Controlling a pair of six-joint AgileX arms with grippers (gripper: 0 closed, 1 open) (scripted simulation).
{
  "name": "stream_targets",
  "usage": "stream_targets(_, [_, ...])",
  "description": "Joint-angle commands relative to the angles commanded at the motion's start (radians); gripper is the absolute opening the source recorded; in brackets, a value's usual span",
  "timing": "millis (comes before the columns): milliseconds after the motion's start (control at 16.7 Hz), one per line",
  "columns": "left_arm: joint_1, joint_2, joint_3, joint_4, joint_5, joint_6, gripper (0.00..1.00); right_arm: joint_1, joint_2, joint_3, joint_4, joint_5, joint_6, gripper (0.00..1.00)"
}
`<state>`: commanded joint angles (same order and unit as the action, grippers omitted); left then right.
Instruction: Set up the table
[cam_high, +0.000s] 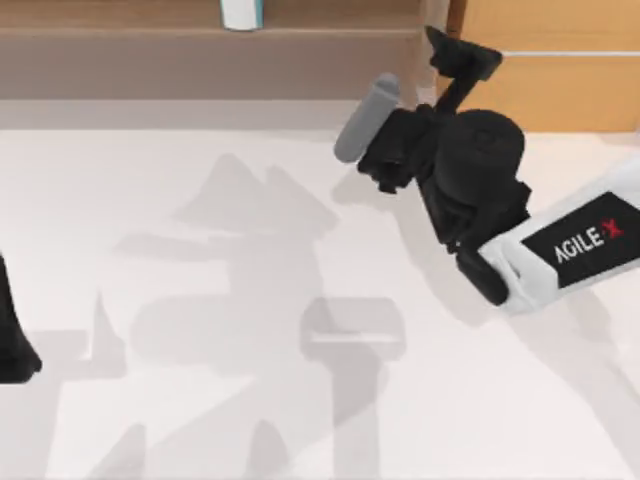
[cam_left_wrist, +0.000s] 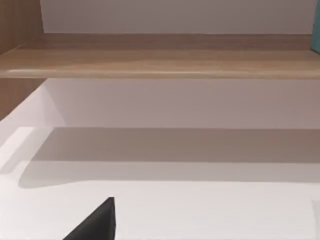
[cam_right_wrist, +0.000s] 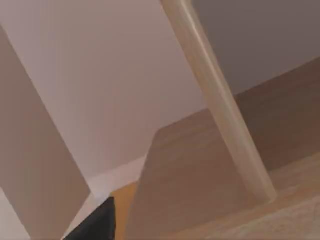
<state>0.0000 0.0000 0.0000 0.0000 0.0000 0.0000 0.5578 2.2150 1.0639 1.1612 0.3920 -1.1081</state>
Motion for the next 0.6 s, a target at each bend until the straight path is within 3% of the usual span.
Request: stream_targets(600, [0.0, 0.0, 0.0, 0.0, 0.0, 0.0, 1.0, 0.205, 0.21, 0.674, -0.464, 0.305, 0.739, 1.0])
